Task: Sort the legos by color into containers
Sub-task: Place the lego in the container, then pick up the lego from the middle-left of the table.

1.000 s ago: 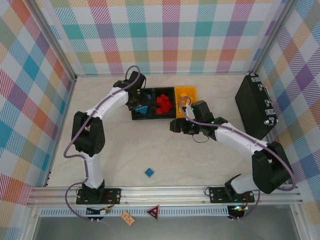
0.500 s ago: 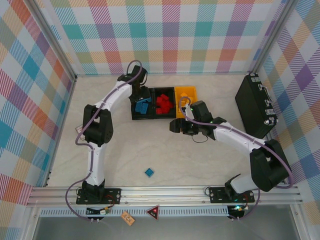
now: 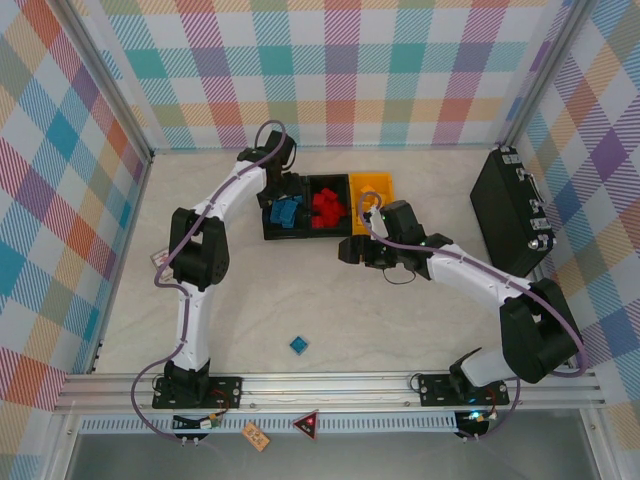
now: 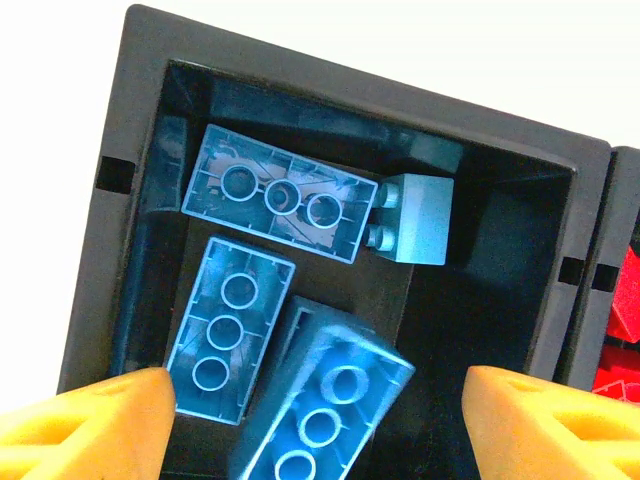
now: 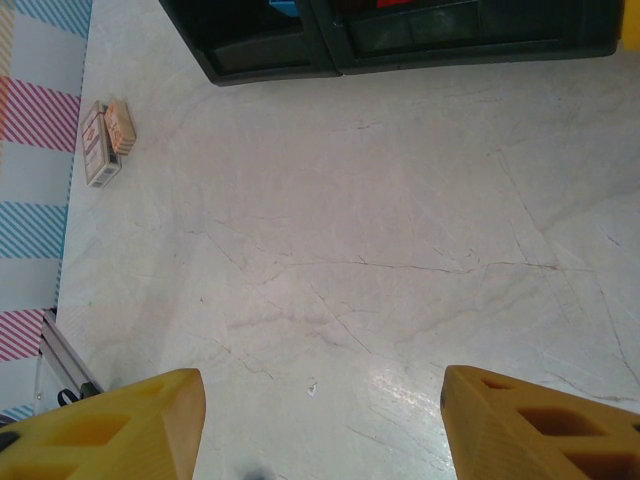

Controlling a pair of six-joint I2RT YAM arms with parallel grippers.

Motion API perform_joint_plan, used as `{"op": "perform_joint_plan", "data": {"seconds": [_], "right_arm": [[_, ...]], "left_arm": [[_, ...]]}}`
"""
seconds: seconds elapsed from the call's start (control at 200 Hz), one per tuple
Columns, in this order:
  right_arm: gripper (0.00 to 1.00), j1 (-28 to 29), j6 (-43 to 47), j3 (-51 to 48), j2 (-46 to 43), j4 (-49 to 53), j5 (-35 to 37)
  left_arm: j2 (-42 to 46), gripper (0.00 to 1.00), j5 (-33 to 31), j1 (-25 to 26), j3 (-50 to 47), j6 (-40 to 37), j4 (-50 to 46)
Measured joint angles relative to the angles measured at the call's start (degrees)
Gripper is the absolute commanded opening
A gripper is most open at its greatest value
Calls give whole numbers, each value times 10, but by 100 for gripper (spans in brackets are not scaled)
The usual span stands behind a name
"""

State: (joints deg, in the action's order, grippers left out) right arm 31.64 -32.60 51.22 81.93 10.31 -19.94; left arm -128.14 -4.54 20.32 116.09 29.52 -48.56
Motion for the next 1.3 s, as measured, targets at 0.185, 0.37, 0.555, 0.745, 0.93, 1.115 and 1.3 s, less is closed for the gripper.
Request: {"op": "perform_joint_plan", "data": {"seconds": [0.185, 0.37, 0.555, 0.745, 0.93, 1.115, 1.3], "right_arm": [[64, 3, 1, 9, 0, 3, 0], [64, 3, 5, 15, 0, 7, 0], [64, 3, 16, 15, 0, 16, 0], [64, 3, 35, 20, 0, 44, 0], [64, 3, 60, 30, 0, 78, 0], [64, 3, 82, 30, -8, 121, -8], [65, 3, 100, 21, -30, 153, -35]], "left_arm": [[9, 73, 19, 0, -14, 0, 8], [71, 71, 46, 2, -72, -4, 17], [143, 70, 72, 8, -125, -14, 27], [191, 68, 97, 21, -184, -36, 40], [230, 68, 130, 39, -253, -70, 43], [289, 67, 164, 76, -354, -101, 56], [335, 67, 180, 124, -443, -129, 60]]}}
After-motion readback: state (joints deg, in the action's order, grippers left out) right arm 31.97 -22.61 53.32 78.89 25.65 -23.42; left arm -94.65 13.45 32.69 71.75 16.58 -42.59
